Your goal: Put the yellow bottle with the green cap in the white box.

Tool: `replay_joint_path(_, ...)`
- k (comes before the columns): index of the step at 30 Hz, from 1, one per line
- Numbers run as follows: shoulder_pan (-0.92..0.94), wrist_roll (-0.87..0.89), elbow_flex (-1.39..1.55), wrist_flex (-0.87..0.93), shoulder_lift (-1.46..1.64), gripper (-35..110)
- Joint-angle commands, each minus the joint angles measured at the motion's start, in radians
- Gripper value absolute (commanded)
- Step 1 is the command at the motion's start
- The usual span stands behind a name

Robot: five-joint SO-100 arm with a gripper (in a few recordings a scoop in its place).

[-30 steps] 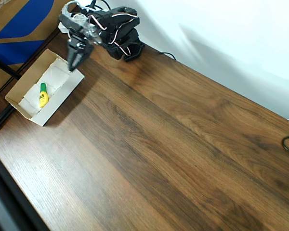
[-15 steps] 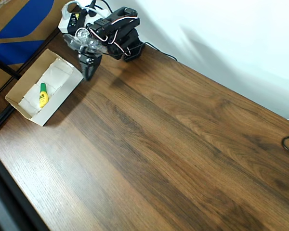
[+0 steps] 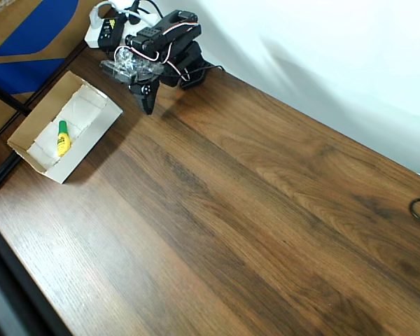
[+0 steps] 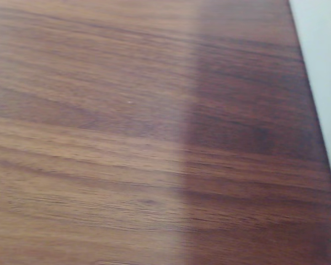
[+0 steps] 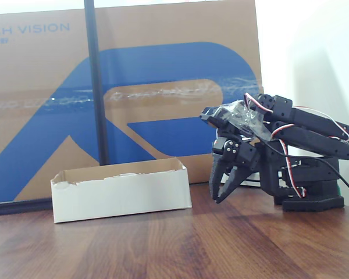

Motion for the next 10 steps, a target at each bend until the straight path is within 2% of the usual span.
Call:
replay_joint_path(1, 0.017, -0.002, 0.012, 0.015, 0.041, 0)
replay_joint_path(10, 0.017, -0.002, 0.012, 0.015, 0.043, 0)
